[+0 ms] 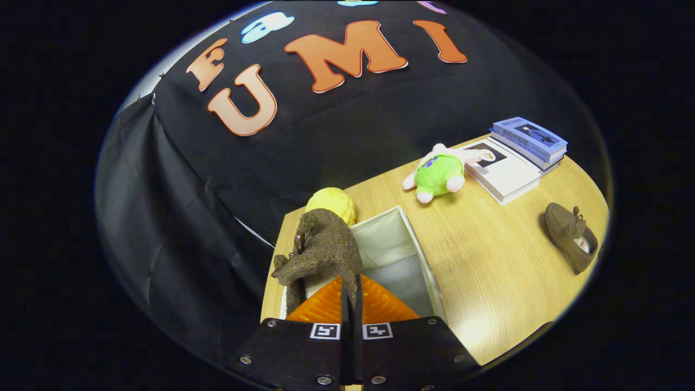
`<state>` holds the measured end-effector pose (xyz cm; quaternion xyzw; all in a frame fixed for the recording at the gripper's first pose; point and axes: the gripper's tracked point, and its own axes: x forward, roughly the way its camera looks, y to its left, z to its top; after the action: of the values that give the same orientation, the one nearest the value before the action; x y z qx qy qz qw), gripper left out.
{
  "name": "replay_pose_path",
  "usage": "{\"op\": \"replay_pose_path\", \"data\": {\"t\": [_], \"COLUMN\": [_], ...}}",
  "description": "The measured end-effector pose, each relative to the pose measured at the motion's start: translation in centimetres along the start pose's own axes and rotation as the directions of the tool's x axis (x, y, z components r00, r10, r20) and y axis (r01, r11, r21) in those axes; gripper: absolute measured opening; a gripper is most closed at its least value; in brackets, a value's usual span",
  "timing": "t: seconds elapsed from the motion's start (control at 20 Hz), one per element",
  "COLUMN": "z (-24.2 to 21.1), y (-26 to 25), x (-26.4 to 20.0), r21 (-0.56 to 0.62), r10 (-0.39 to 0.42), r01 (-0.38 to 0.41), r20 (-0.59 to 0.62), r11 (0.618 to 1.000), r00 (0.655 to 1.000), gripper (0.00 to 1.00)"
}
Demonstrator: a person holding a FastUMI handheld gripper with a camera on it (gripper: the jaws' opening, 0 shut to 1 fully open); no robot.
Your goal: Open the storage box then place both shoes into the box .Put the left shoe in first, then the right shoe, with the right side of both shoes facing outward in a uniform manner.
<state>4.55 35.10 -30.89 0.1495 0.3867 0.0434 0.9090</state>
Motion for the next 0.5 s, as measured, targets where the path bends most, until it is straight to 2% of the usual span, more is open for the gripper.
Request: {"op": "replay_pose_path", "data": {"t": [0.5], "z": [-4.1], "y": [1.8], "x": [2.7], "r21": [0.030], "r10": [-0.024], "r01": [0.026], "r20": [-0.070], "r11": [0.999], "r00": [0.997], "gripper": [0.01]}}
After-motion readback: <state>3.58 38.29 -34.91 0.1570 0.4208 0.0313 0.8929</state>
